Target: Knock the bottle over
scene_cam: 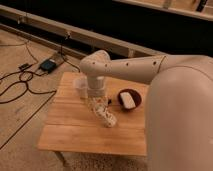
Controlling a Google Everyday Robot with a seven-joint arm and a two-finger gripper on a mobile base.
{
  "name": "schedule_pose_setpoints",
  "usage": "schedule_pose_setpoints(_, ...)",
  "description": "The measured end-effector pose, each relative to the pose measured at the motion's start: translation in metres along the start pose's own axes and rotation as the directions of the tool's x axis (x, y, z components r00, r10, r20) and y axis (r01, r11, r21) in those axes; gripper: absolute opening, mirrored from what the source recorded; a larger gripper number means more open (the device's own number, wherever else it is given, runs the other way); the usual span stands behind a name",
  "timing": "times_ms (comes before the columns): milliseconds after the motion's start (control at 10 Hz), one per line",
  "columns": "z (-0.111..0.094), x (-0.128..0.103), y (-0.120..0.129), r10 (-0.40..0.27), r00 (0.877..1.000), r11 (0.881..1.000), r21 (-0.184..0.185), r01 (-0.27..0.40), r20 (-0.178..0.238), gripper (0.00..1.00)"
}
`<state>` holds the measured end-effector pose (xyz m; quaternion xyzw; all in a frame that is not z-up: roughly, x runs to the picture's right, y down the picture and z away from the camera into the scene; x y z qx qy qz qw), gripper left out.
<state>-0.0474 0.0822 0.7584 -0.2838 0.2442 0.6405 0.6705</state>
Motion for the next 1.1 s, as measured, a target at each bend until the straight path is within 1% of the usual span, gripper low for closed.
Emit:
schedule_pose_setpoints(500, 0.0023, -0.0062, 0.0006, -0.015, 1.0, 1.0, 0.023, 0.015, 0.001, 0.65)
schedule_pose_setpoints(700, 0.0022, -0.0078, 0.0013, -0.017, 1.0, 1.0, 0.024, 0.017, 0.004, 0.65)
schedule_pose_setpoints(900, 0.0008, -0.0094, 0.0011, -0.014, 1.0, 1.0, 0.017, 0.014, 0.014, 0.65)
schedule_pose_setpoints(1100, 0.001, -0.0093, 0.0013, -0.014, 1.0, 1.0, 0.017, 0.013, 0.014, 0.65)
